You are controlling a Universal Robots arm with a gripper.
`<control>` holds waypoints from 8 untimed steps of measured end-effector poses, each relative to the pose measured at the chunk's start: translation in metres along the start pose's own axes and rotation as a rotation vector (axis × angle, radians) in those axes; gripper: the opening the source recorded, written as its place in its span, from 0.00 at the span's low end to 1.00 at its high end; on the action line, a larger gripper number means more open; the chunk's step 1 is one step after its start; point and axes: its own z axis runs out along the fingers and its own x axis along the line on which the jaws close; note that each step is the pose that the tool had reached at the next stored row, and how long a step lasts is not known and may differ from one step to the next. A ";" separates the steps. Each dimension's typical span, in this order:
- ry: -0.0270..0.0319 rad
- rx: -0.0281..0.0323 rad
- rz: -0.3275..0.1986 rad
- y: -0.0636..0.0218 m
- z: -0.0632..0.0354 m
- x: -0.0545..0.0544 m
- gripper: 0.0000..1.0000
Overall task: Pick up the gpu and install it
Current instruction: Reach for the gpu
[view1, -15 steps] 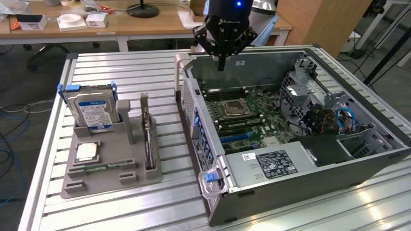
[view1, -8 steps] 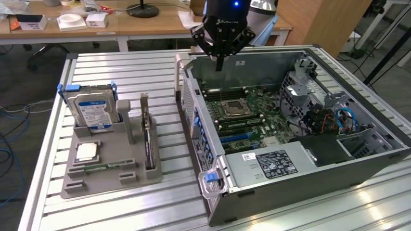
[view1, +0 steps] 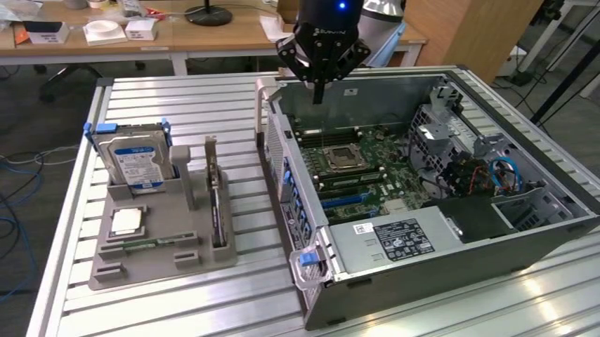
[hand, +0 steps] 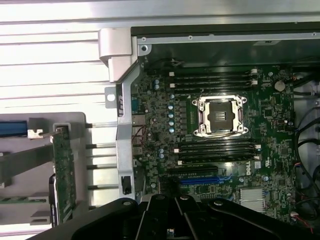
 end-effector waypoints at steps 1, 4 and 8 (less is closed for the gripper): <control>0.0000 0.0000 0.000 0.0000 0.0000 0.000 0.11; -0.0001 0.0000 0.000 -0.0002 0.0000 0.002 0.11; 0.0000 0.0000 0.000 -0.0003 0.0000 0.005 0.11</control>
